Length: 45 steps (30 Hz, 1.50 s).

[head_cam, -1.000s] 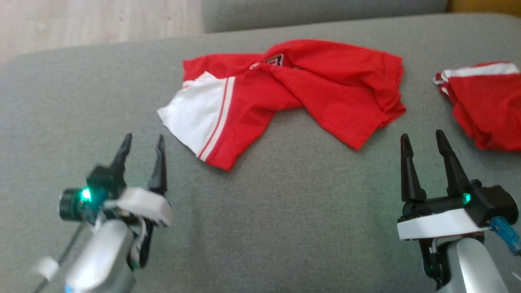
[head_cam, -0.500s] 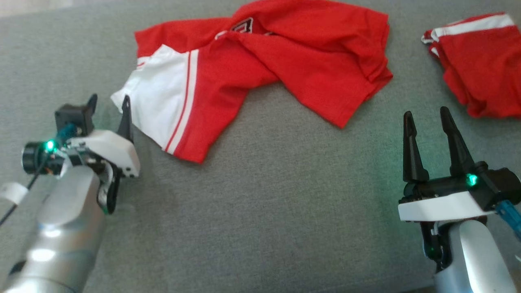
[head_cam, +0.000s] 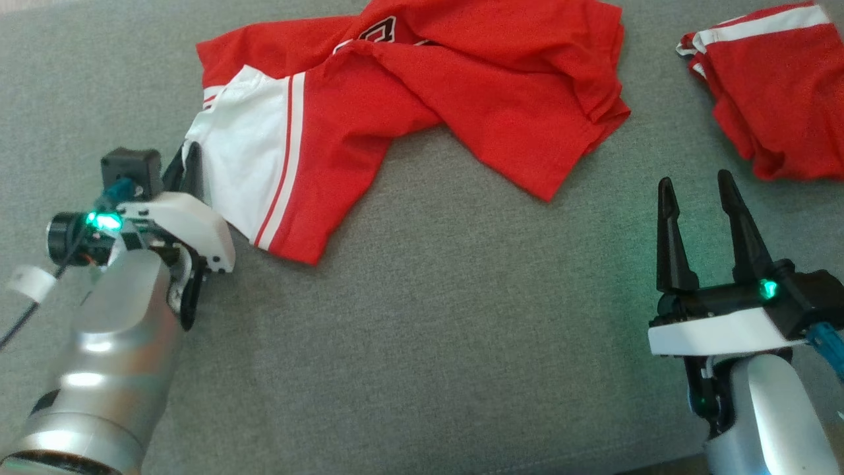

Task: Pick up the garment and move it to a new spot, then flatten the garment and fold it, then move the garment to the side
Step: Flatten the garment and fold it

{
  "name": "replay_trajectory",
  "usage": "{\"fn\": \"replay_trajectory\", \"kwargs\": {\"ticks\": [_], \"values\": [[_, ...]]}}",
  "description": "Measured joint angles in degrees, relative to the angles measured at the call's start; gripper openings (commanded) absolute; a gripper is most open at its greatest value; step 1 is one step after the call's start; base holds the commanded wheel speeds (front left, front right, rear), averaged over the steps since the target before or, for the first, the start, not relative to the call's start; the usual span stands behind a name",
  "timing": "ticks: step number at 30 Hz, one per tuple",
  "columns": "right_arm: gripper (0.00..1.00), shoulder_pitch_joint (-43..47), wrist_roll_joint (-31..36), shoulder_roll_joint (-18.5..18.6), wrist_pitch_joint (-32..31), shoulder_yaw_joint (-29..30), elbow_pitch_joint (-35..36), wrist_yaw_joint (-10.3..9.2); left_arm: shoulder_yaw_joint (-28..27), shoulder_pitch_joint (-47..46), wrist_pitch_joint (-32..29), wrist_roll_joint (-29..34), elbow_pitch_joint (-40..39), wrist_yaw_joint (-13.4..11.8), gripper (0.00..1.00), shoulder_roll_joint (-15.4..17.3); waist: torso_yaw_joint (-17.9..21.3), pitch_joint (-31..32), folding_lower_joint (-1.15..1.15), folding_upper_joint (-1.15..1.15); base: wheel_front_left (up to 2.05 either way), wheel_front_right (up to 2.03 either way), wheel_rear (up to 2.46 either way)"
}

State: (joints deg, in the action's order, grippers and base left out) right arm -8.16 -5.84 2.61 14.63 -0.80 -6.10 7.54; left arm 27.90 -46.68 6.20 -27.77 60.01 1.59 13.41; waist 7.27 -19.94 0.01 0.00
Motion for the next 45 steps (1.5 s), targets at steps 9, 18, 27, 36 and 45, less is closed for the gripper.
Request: {"fn": "replay_trajectory", "kwargs": {"ticks": [9,18,27,36,45], "values": [[1.00,-0.66,0.31,0.00,0.00,0.01,-0.58,0.00,0.20,-0.38,7.45,1.35,-1.36,-0.19,0.00,0.55,-1.16,2.53,0.00,0.00,0.00,0.00,0.00],[1.00,-0.45,-0.31,0.00,0.00,0.32,-2.22,0.00,-0.05,-2.13,8.49,8.18,-24.39,-0.23,0.00,4.30,-3.23,7.07,-0.01,0.00,0.00,0.00,0.00],[1.00,1.09,-1.16,0.00,0.00,0.60,-3.89,0.00,6.71,1.36,8.50,14.43,-39.92,4.13,0.00,9.56,-6.07,10.96,-0.01,0.00,0.00,0.00,0.00],[1.00,1.86,-1.82,0.00,0.00,0.97,-5.31,0.00,21.26,8.09,4.17,16.28,-48.46,6.00,0.00,18.55,-7.67,14.13,-0.01,0.00,0.00,0.00,0.00],[1.00,2.31,-2.33,0.00,0.00,1.31,-6.16,0.00,37.29,10.76,0.05,12.05,-53.22,6.00,0.00,27.04,-8.64,16.04,-0.01,0.00,0.00,0.00,0.00]]}}
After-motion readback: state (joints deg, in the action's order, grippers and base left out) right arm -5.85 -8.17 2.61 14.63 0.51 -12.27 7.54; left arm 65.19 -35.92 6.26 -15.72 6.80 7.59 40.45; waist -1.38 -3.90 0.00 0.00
